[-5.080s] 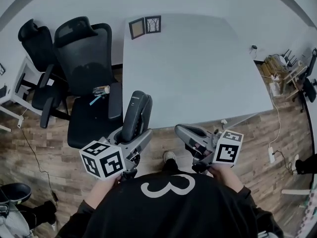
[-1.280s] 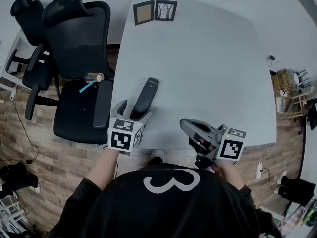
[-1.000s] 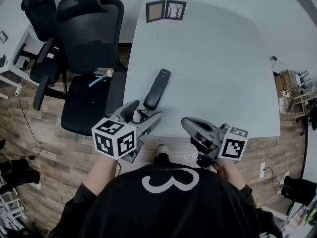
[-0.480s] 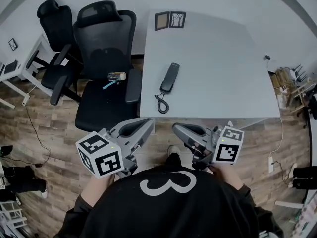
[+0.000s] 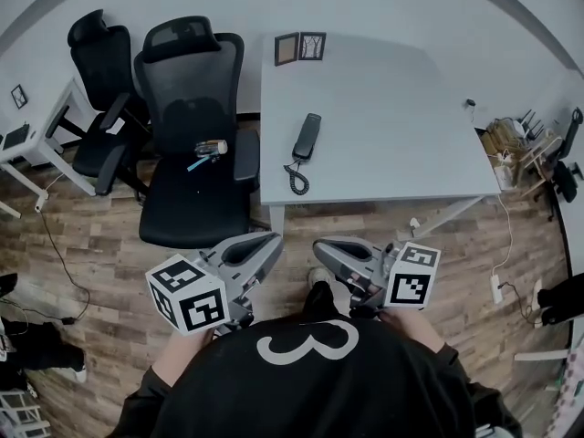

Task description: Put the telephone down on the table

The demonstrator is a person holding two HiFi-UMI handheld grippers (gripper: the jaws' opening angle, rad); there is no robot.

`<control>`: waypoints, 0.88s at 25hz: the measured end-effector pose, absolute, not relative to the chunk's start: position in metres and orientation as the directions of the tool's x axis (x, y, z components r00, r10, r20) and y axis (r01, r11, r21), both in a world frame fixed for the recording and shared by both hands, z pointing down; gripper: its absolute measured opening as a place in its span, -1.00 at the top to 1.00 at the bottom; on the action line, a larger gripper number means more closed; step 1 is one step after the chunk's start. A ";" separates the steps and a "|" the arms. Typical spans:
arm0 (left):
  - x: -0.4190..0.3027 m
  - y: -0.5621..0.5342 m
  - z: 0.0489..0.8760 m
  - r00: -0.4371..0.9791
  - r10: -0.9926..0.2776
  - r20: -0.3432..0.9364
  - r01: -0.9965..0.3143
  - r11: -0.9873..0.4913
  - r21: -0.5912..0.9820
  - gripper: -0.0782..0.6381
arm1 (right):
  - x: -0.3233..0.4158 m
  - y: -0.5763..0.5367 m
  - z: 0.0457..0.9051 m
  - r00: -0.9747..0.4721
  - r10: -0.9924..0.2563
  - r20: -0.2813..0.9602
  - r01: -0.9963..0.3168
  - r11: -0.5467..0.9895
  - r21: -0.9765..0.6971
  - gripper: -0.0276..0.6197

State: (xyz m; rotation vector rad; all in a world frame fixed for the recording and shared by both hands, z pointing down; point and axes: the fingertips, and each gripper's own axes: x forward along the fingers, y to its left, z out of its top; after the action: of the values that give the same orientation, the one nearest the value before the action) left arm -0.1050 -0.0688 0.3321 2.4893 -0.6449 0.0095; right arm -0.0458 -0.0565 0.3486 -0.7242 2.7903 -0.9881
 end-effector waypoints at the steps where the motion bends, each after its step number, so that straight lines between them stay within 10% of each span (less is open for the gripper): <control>1: -0.105 -0.067 0.332 0.886 -0.439 0.146 -0.447 -0.731 0.515 0.75 | -0.046 -0.055 0.349 -0.881 -0.466 0.076 -0.409 0.672 -0.617 0.89; 22: -0.090 -0.039 0.358 0.907 -0.387 0.165 -0.410 -0.726 0.553 0.75 | -0.030 -0.018 0.369 -0.849 -0.519 0.098 -0.447 0.608 -0.656 0.89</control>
State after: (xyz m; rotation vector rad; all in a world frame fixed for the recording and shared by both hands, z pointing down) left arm -0.0898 -0.0390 0.3580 2.4629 -0.5688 0.0501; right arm -0.0296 -0.0182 0.3692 -0.8206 2.7242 -1.0688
